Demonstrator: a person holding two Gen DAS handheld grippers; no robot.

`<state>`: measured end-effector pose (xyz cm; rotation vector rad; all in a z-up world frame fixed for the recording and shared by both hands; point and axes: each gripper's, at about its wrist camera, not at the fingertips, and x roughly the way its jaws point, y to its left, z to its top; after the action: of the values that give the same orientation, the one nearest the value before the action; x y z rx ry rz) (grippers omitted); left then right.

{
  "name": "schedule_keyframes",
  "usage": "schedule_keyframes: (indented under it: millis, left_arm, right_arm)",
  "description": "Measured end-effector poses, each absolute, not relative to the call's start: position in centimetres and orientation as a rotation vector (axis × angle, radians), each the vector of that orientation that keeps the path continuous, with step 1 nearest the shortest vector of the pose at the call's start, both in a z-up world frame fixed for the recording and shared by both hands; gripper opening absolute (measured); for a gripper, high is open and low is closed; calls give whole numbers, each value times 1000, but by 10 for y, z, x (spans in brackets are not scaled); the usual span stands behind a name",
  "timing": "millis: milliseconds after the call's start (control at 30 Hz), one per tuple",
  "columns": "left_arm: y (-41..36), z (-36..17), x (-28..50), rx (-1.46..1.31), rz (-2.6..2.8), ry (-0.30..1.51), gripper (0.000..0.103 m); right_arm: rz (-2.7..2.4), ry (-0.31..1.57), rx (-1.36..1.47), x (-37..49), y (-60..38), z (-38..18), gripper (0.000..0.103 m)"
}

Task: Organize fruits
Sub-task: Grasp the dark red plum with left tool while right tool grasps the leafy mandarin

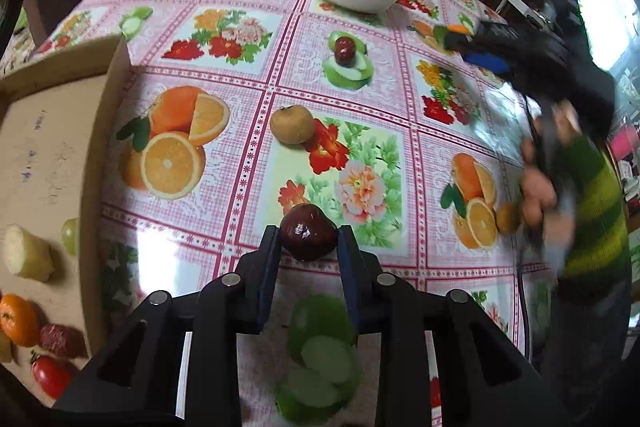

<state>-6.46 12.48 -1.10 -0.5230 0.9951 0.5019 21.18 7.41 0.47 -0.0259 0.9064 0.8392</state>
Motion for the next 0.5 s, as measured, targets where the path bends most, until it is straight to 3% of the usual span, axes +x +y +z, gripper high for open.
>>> schedule_keyframes:
  millis: [500]
  left_arm:
    - [110,43,-138,-395,695,871,26]
  right_arm:
    - [1099,936,92,28,-6,32,32]
